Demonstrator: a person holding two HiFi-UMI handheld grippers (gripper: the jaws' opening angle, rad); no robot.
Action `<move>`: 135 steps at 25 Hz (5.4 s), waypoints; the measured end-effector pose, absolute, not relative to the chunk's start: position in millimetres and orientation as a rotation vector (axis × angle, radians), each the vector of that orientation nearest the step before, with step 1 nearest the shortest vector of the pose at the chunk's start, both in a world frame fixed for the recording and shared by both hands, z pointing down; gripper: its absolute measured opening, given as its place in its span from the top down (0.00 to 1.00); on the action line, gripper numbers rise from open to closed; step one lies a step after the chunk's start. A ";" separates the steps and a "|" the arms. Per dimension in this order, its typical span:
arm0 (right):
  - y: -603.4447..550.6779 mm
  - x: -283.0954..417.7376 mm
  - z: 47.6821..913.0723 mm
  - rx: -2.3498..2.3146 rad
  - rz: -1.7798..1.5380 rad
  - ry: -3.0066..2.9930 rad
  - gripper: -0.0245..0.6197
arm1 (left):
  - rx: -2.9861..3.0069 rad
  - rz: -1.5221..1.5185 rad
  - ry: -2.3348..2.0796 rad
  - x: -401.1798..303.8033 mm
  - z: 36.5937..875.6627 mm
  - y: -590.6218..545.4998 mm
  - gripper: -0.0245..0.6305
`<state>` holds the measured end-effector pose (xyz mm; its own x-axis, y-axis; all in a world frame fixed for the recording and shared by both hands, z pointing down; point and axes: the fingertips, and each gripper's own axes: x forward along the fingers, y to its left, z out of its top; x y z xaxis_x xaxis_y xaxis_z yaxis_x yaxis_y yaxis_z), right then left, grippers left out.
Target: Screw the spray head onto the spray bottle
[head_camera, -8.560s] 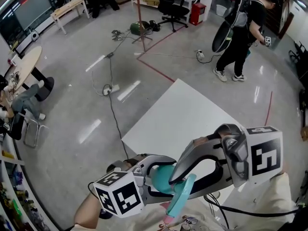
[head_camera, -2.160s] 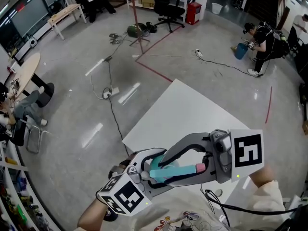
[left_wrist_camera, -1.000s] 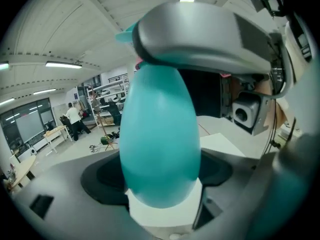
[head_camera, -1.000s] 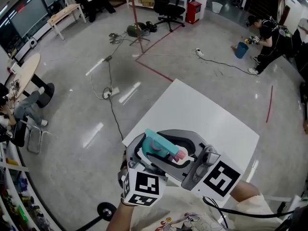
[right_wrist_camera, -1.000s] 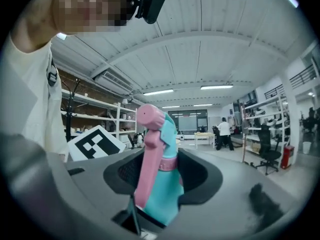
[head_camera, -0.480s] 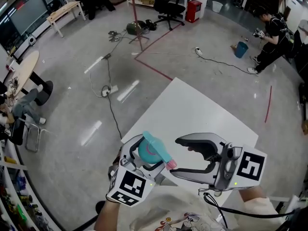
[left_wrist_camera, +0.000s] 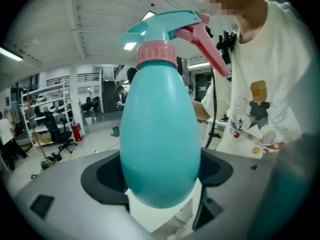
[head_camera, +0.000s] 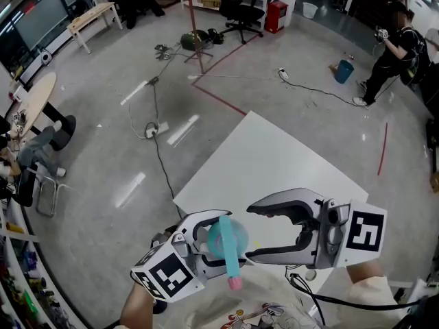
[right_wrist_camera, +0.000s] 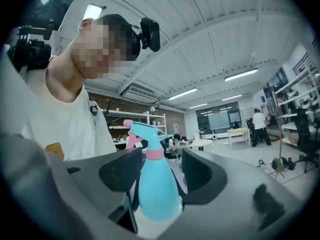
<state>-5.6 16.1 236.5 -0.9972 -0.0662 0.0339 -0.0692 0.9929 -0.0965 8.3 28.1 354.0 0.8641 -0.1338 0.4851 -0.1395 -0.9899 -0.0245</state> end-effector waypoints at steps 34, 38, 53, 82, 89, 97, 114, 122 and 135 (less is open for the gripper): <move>-6.9 -35.9 245.7 0.500 0.065 -3.059 0.75 | 2.843 0.761 -0.784 5.4 361.4 -18.7 0.32; -13.8 -34.9 245.5 0.686 0.040 -3.057 0.75 | 2.801 0.794 -0.968 -1.0 364.2 -30.2 0.32; -12.8 -27.0 261.1 0.899 0.116 -2.975 0.74 | 2.731 0.857 -1.174 -5.7 372.9 -39.9 0.32; 52.7 -21.9 252.6 -0.283 0.020 -2.897 0.73 | 3.029 0.953 -0.127 25.7 366.2 45.0 0.32; 28.6 -26.6 255.4 -0.057 0.057 -2.936 0.74 | 2.973 0.954 -0.407 17.2 370.5 19.0 0.32; -12.9 -20.0 267.7 0.318 0.116 -2.927 0.74 | 2.808 1.014 -0.977 10.4 383.0 -29.9 0.32; -26.5 -30.7 281.3 0.845 0.130 -2.945 0.75 | 2.673 0.898 -1.293 -6.4 398.4 -47.0 0.32; -43.9 -9.0 309.2 0.945 0.113 -2.868 0.75 | 2.683 0.729 -1.161 -2.0 418.3 -33.5 0.32; -115.4 24.5 470.4 1.166 0.018 -2.753 0.75 | 2.552 0.511 -1.335 -28.3 406.0 -29.2 0.95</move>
